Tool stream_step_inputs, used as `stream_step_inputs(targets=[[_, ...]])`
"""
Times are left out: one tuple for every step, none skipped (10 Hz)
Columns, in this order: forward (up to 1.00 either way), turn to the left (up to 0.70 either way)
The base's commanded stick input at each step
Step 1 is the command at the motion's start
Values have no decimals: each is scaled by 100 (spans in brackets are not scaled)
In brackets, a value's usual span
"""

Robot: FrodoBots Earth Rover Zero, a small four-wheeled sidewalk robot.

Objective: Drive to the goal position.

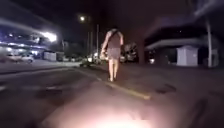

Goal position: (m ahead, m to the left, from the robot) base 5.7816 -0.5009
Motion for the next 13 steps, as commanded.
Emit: stream_step_inputs(targets=[[100, 0], [100, 0], [100, 0], [100, -6], [100, -22], [100, -40], [100, -30], [100, 0], [100, 0], [100, 0], [100, 0], [100, 0], [100, 0]])
